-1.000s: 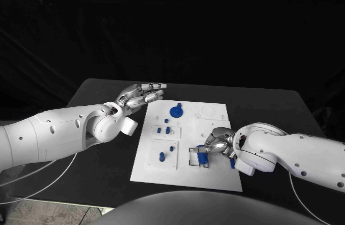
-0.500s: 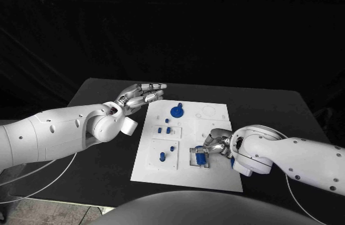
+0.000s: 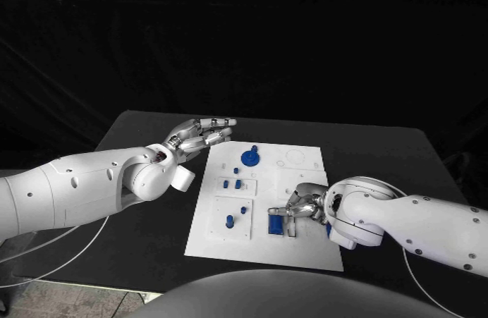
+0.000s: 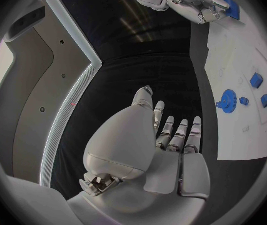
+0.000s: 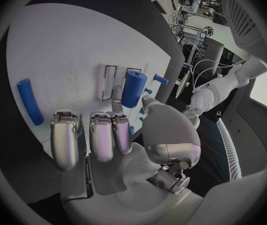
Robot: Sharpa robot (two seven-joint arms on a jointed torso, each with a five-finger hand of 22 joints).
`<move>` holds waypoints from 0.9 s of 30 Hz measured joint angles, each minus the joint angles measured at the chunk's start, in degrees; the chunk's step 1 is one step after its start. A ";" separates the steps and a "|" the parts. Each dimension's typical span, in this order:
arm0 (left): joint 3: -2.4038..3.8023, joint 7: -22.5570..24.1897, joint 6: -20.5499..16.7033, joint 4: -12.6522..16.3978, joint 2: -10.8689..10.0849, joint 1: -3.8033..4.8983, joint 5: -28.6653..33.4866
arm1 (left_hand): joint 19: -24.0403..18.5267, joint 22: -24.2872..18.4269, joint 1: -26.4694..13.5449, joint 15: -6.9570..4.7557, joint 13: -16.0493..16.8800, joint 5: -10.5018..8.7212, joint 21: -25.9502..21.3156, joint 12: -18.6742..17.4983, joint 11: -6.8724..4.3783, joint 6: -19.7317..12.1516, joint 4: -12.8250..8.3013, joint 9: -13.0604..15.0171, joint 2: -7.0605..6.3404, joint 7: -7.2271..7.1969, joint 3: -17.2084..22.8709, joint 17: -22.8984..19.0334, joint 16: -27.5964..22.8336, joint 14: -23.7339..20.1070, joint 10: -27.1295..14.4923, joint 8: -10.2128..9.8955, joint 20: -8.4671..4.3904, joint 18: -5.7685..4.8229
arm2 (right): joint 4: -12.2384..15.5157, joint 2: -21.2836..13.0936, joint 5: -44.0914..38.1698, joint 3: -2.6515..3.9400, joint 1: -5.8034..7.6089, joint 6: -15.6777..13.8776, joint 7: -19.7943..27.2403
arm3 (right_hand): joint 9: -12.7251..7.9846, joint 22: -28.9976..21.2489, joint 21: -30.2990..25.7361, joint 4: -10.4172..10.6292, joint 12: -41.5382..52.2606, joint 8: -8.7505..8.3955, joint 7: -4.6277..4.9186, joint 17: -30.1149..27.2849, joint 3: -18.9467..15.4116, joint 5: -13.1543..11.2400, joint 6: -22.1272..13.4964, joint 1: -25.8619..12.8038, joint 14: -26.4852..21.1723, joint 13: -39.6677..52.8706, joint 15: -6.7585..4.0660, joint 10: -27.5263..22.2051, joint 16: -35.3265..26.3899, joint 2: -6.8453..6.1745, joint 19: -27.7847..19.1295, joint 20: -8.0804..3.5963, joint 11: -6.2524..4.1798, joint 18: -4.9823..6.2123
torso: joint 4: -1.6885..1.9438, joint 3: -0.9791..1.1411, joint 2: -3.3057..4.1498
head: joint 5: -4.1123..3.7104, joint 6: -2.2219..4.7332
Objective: Assemble the parts on the task board
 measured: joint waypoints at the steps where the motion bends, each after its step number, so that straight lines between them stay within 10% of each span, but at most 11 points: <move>1: 0.00 -0.02 0.02 0.00 0.00 0.00 0.00 | 0.00 0.00 0.00 0.00 0.00 0.00 0.00 0.00 0.00 0.14 0.00 0.00 0.00 0.14 0.00 0.00 0.00 0.00 0.00 0.00 0.00 0.00 | 0.00 0.02 -0.04 0.00 0.00 0.09 -0.02 | 0.01 0.00 0.00 -0.07 0.00 -0.07 0.00 0.01 -0.28 -0.30 0.00 -0.03 0.00 0.00 0.00 0.00 0.00 -0.03 0.00 0.00 0.00 0.00 | 0.00 0.00 0.00 | 0.01 0.00; 16: 0.00 -0.42 0.35 -0.03 0.08 0.00 0.00 | 0.00 -0.12 0.00 0.00 0.05 0.44 0.00 -0.01 0.21 0.22 0.00 -0.01 0.00 0.22 0.00 -0.01 0.00 0.00 0.21 0.00 0.00 0.00 | 0.31 -0.59 -0.30 0.03 0.00 0.14 0.51 | -0.02 -0.01 -0.67 0.32 0.00 -0.69 0.17 0.04 -4.59 -0.82 -0.18 -3.04 0.21 -0.01 0.21 0.00 -0.22 -0.18 0.21 0.21 0.41 -0.01 | 0.01 -0.01 -0.02 | 0.24 0.00; 27: -0.02 -0.61 0.49 -0.04 0.02 0.00 0.00 | 0.00 -0.17 0.46 0.21 0.04 0.69 0.00 0.31 0.21 0.73 0.00 0.05 0.00 0.31 0.00 0.05 0.27 0.21 0.21 0.22 0.00 0.00 | 3.32 -4.90 1.52 -0.03 2.08 -6.57 9.50 | 0.78 -0.01 -0.67 0.11 0.00 0.40 0.47 0.03 -7.03 1.81 0.17 -2.85 0.21 -0.01 0.21 0.00 0.01 1.63 0.21 0.21 0.41 0.00 | 0.00 0.00 -0.01 | 0.40 0.00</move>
